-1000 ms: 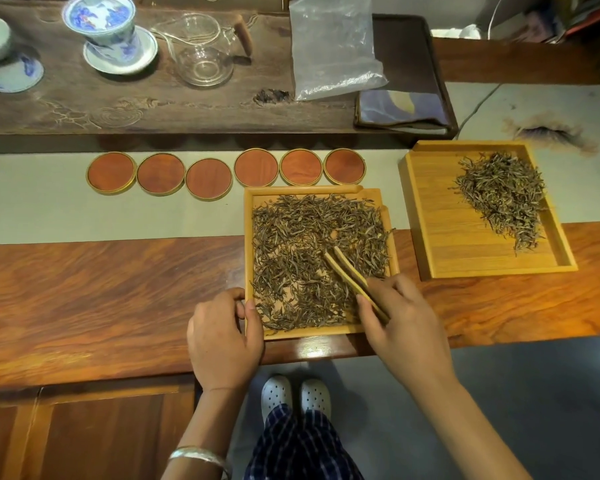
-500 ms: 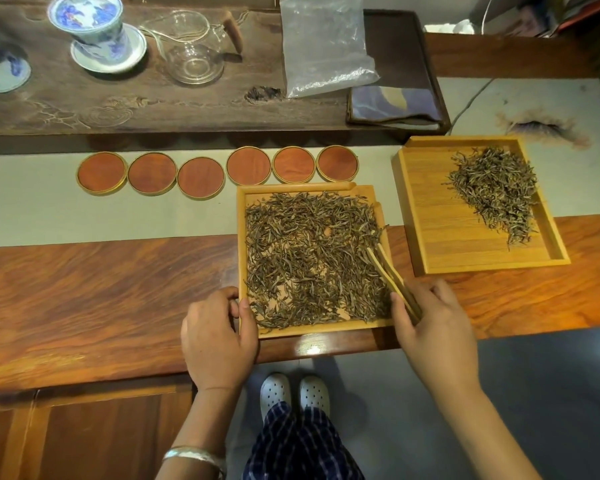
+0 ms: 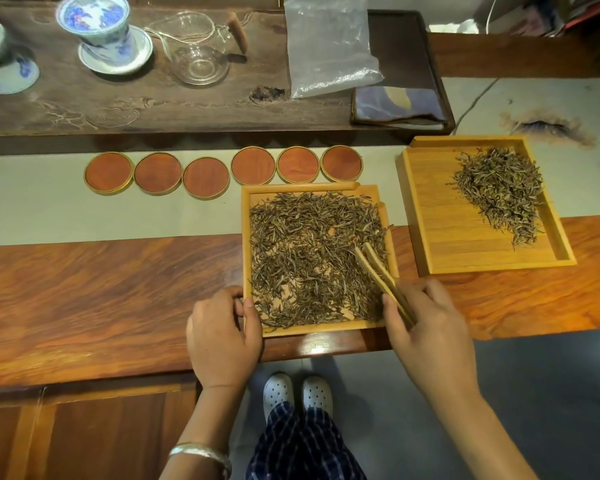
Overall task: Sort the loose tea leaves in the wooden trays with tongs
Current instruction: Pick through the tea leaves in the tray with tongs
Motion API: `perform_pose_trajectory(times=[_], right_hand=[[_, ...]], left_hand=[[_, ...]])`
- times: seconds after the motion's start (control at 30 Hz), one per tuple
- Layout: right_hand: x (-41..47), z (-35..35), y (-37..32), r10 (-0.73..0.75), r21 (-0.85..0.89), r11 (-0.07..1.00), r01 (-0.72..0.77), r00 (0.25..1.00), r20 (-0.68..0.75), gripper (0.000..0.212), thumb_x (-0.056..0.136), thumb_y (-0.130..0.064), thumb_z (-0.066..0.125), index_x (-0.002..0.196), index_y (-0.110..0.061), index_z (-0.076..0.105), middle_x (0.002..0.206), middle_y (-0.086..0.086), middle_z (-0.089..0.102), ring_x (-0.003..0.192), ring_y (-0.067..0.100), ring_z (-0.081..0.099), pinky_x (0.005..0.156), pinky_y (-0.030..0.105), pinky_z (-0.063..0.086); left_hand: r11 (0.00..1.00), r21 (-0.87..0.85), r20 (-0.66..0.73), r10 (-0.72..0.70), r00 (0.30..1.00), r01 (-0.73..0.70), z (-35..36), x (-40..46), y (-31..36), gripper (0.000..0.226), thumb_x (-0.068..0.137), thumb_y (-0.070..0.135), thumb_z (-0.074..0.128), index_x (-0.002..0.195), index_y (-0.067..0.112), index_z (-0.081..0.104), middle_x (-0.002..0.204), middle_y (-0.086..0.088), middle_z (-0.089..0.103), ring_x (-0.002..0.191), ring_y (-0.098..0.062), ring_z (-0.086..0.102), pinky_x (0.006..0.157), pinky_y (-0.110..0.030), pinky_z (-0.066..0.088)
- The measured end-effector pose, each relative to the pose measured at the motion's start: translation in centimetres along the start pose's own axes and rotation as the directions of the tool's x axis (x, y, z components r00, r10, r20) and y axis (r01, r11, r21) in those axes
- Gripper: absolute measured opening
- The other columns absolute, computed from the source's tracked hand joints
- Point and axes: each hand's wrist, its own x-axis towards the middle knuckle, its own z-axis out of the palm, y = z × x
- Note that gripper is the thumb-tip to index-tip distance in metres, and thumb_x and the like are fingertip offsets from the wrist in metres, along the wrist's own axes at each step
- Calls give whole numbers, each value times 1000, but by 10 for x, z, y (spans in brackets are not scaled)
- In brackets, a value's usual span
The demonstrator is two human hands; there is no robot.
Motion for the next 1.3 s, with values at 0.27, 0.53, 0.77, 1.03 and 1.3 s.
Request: perform_pose_trajectory(times=[0.27, 0.53, 0.77, 1.03, 1.3], right_hand=[[-13, 27, -32, -68, 57, 997, 61, 987, 144, 24, 88, -21, 63, 108, -9, 69, 91, 0, 56, 64, 13, 57, 47, 24, 48], [-14, 33, -41, -75, 82, 995, 64, 988, 138, 24, 88, -20, 64, 107, -7, 69, 91, 1, 57, 64, 13, 57, 49, 19, 42], [5, 31, -47, -37, 128, 991, 29, 997, 66, 25, 89, -23, 62, 110, -11, 67, 88, -2, 53, 61, 10, 53, 47, 19, 43], [0, 34, -50, -70, 71, 996, 60, 988, 140, 26, 87, -24, 64, 109, -10, 69, 90, -2, 55, 59, 8, 52, 46, 8, 32], [67, 37, -62, -92, -45, 994, 97, 991, 93, 28, 93, -27, 55, 111, -9, 66, 95, 6, 54, 74, 21, 56, 55, 25, 32]], left_hand=[[1000, -4, 1, -4, 1000, 4, 1, 0, -1, 11, 86, 31, 46, 79, 23, 48, 66, 27, 25, 69, -7, 27, 65, -28, 27], [1000, 3, 4, -19, 1000, 19, 1, 0, 0, 15, 87, 33, 46, 79, 21, 50, 66, 27, 26, 69, -8, 29, 65, -29, 27], [1000, 2, -3, -24, 1000, 24, 0, -1, 1, 10, 86, 29, 49, 78, 23, 48, 65, 26, 26, 67, -8, 27, 64, -28, 26], [998, -26, 49, -61, 997, 63, -1, 0, 0, 6, 85, 33, 45, 81, 33, 41, 65, 26, 31, 67, -6, 27, 65, -28, 25], [997, 12, 57, -71, 996, 70, -1, 3, 0, 9, 82, 32, 50, 77, 31, 42, 63, 24, 25, 66, -7, 25, 63, -28, 25]])
